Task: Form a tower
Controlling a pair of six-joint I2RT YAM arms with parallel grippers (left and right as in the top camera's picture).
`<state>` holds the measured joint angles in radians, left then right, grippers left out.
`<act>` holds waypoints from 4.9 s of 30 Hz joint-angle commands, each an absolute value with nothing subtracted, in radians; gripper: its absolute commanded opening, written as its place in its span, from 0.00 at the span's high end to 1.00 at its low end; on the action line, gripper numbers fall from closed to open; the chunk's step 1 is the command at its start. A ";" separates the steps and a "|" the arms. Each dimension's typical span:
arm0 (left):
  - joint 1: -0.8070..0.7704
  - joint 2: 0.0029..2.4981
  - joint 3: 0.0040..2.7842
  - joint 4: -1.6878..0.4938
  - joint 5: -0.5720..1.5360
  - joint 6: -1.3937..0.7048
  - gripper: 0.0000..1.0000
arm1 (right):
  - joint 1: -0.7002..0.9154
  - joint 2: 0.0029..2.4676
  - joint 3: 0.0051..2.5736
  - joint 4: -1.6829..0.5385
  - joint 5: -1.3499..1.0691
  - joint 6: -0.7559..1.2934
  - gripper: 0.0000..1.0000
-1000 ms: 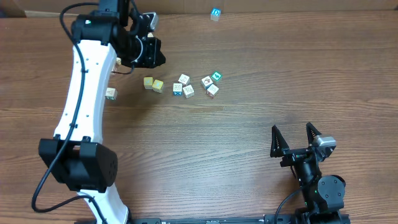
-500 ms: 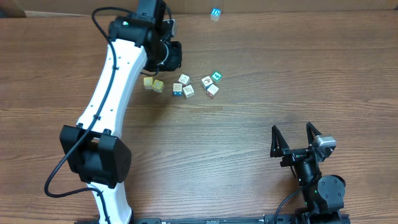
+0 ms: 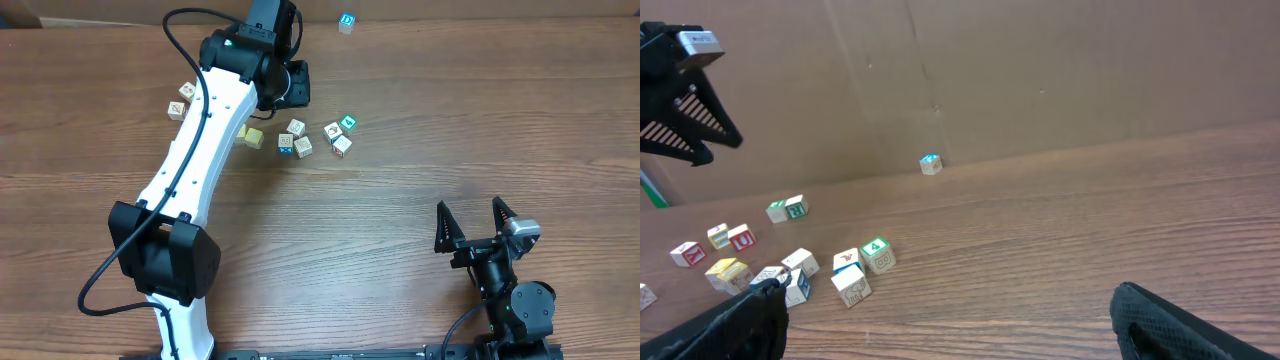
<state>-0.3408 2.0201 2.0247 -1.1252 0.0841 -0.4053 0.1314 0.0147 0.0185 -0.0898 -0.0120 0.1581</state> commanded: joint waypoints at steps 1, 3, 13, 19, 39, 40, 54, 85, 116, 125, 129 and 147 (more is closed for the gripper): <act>-0.354 2.037 2.048 -1.116 0.070 -0.427 0.32 | 0.129 0.003 0.008 -0.084 -0.012 0.163 0.00; -0.355 2.037 2.048 -1.116 0.070 -0.427 0.28 | 0.129 0.003 0.008 -0.084 -0.012 0.163 0.00; -0.360 2.042 2.040 -1.109 0.070 -0.454 0.16 | 0.129 0.003 0.008 -0.084 -0.012 0.163 0.00; -0.361 2.052 2.024 -1.095 0.070 -0.500 0.16 | 0.129 0.003 0.008 -0.084 -0.012 0.163 0.00; -0.385 2.220 2.023 -1.042 0.121 -0.532 0.55 | 0.129 0.003 0.008 -0.084 -0.012 0.163 0.00; -0.387 2.231 2.023 -1.037 0.121 -0.532 0.55 | 0.129 0.003 0.008 -0.084 -0.012 0.163 0.00; -0.450 2.317 2.023 -1.012 0.120 -0.532 0.46 | 0.129 0.003 0.008 -0.084 -0.012 0.163 0.00; -0.584 2.336 1.988 -1.052 -0.118 -0.787 0.41 | 0.129 0.003 0.008 -0.084 -0.012 0.163 0.00; -0.583 2.336 1.872 -0.903 -0.146 -0.808 0.60 | 0.129 0.003 0.008 -0.084 -0.012 0.163 0.00; -0.583 2.336 1.872 -0.912 -0.168 -0.762 0.53 | 0.129 0.003 0.008 -0.084 -0.012 0.163 0.00; -0.582 2.336 1.872 -0.899 -0.169 -0.763 0.49 | 0.129 0.003 0.008 -0.084 -0.012 0.163 0.00; -0.583 2.336 1.872 -0.909 -0.202 -0.762 0.62 | 0.129 0.003 0.008 -0.084 -0.012 0.163 0.00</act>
